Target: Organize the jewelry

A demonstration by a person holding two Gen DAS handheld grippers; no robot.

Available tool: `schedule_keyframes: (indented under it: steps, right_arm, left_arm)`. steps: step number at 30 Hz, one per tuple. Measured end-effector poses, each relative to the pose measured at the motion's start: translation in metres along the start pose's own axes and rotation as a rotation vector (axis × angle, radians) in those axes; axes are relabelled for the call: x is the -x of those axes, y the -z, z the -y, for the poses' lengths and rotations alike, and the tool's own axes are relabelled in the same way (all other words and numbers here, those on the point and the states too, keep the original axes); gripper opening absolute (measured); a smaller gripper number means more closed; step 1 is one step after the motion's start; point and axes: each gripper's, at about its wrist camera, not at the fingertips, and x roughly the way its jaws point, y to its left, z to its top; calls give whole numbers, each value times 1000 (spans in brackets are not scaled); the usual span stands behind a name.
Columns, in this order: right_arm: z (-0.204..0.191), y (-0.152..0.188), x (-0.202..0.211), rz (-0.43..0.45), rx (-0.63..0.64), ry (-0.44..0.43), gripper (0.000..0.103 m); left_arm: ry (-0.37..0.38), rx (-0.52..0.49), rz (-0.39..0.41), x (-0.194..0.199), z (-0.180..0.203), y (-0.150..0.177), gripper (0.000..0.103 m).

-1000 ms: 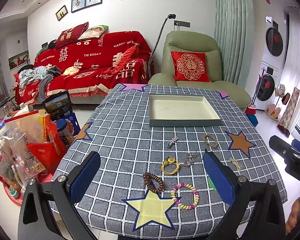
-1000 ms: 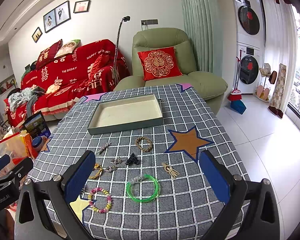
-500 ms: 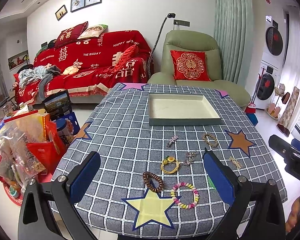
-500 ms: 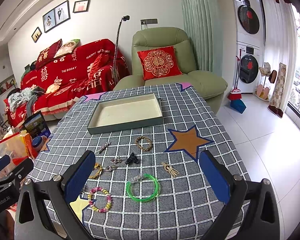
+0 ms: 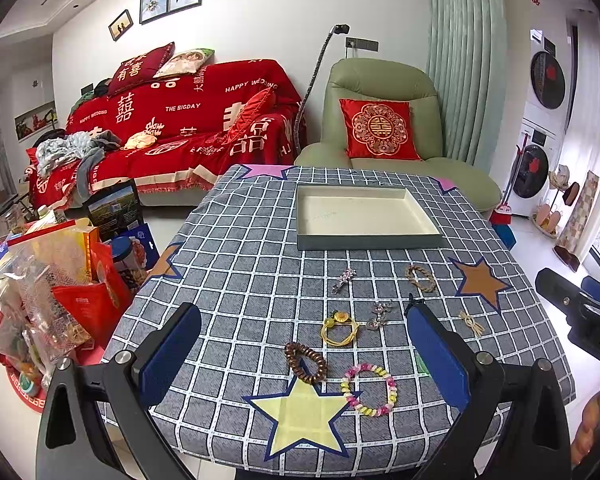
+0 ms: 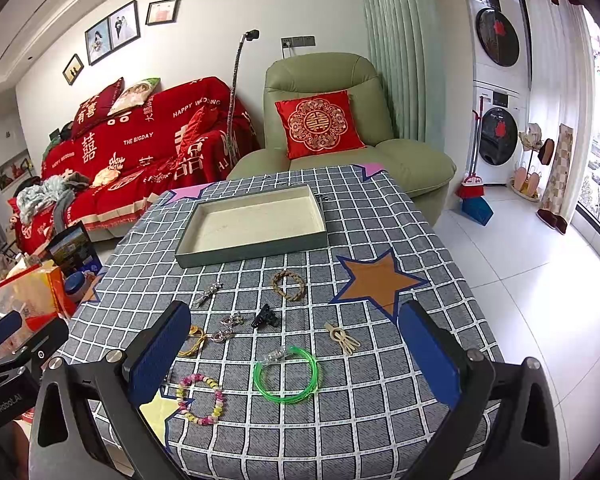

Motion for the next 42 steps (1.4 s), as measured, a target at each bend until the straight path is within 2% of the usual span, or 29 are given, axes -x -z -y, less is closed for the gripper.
schedule_keyframes:
  steps: [5,11,14,21,25,29,31,34,36,38,41,42]
  right_arm:
    - [0,0,0,-1,-1,0,103]
    - [2,6,-4,-26,-7,5,103]
    - [7,12,-12,-59,-10,10,103]
    - [29,22,-45,-172,-20,49,103]
    - [49,28,-71,-243,-25,85,103]
    - [67,35,-97,-298,-41,81,103]
    - [75,39,-110,-327,-39,68,103]
    - [87,43,-126,-366,-27,56,103]
    - [93,46,-132,-374,-19,49,103]
    - [97,48,-137,-378,3,38,102]
    - [96,53,-146,-401,65,29,92]
    - [95,54,-149,-413,83,26,92]
  left_arm:
    - [-2,-4,-6,-2,1,2,103]
    - [3,-35,-47,-26,3,6,103]
    - [9,-50,-83,-44,4,7,103]
    - [74,-81,-210,-102,7,7,103]
    - [79,-125,-248,-134,17,4,103]
    - [102,-176,-278,-162,28,-1,103]
    - [108,-201,-302,-177,33,-4,99]
    - [120,-228,-336,-199,40,-5,99]
    - [132,-234,-364,-216,44,-6,90]
    - [143,-229,-401,-233,46,-7,89]
    - [146,-219,-424,-249,49,-9,88]
    - [148,-219,-426,-252,50,-10,84]
